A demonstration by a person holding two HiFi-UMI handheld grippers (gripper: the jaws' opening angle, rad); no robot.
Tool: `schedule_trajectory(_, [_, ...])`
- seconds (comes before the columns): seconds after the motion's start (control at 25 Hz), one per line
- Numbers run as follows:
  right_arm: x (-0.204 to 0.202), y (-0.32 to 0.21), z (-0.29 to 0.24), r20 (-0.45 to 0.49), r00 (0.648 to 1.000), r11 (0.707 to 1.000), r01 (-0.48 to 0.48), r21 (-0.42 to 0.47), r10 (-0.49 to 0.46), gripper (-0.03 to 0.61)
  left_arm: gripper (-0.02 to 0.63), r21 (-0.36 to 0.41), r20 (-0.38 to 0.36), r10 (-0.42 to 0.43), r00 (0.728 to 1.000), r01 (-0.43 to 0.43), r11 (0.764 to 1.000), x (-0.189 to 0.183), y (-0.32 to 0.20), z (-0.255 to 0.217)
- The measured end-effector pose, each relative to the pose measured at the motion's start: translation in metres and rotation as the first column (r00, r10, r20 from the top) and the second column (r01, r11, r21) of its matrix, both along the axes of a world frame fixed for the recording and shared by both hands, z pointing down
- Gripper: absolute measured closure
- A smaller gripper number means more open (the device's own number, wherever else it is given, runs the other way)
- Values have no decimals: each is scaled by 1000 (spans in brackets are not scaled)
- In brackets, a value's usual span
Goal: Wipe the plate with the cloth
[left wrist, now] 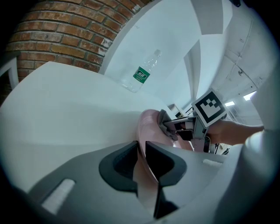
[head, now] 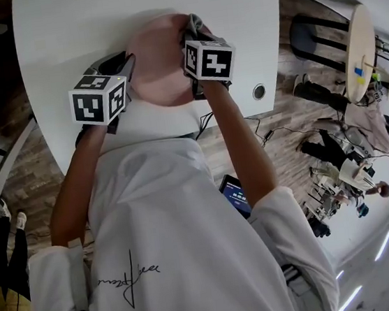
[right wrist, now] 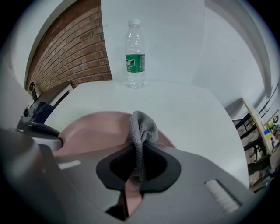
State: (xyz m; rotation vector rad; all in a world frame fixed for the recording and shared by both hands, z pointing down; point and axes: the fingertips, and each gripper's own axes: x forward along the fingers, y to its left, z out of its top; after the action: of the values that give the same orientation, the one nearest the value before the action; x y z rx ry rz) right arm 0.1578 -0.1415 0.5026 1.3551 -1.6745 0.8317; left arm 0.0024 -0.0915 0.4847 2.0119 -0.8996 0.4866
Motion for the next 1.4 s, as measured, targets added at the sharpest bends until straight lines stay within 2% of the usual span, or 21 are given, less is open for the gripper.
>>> schedule_trajectory(1.4, [-62, -3, 0, 69, 978, 981, 195, 22, -196, 557, 549, -7, -2, -19, 1000, 19, 1000, -2, -1, 0])
